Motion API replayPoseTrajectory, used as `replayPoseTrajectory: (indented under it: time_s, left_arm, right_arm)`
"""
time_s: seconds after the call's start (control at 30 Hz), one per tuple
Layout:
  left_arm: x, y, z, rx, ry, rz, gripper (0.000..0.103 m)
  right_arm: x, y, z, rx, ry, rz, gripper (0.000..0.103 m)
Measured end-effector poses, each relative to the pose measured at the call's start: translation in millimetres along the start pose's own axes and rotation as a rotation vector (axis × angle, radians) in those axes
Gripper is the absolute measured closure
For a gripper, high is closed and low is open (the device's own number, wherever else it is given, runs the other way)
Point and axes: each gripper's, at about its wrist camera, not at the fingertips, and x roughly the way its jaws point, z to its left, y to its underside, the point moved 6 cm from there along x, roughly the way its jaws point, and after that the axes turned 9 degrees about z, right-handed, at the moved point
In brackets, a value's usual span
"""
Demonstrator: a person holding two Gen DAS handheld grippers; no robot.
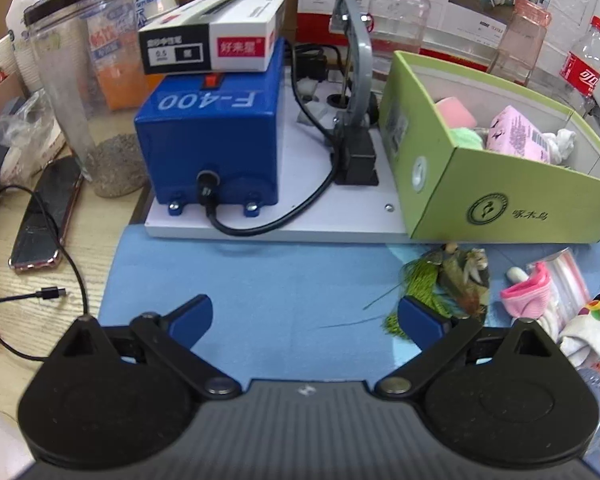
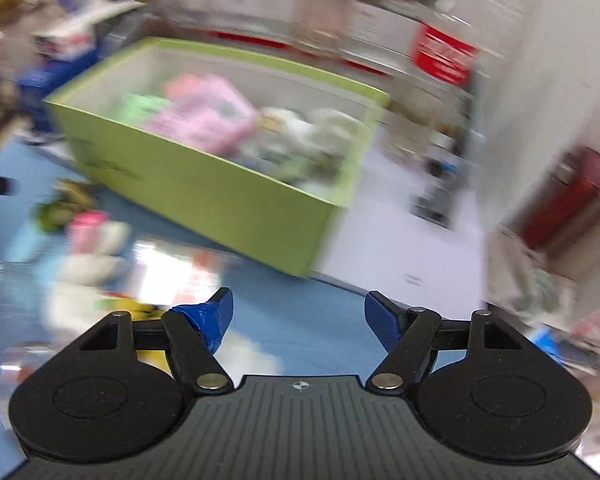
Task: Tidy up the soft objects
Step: 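Move left tool to the camouflage tassel pouch while right tool moves to the floral cloth bundle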
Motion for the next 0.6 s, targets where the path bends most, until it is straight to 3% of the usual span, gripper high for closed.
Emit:
replayPoseTrajectory:
  time_s: [0.13,0.33,0.47,0.6]
  left_arm:
    - [-4.4,0.5,-7.7,0.012,0.013,-0.005,0.005]
    - [-3.9,3.1,-6.8,0.004,0.023,0.006,0.005]
    - [-7.9,3.7,1.6,-0.008,0.020,-0.004,0.005]
    - [-10.4,3.2,8.8,-0.028,0.023,-0.013,0.005]
  right_arm:
    - [-14.8,-14.7,57.8,-0.158,-0.134,0.026,0.044]
    - [8.2,-17.1,135.1,-0.462,-0.125,0.162,0.043]
    - [32.0,-23.6,143.7,-0.563,-0.050,0.265,0.043]
    - [40.0,-31.2,110.0,-0.481,0.008,0.310,0.043]
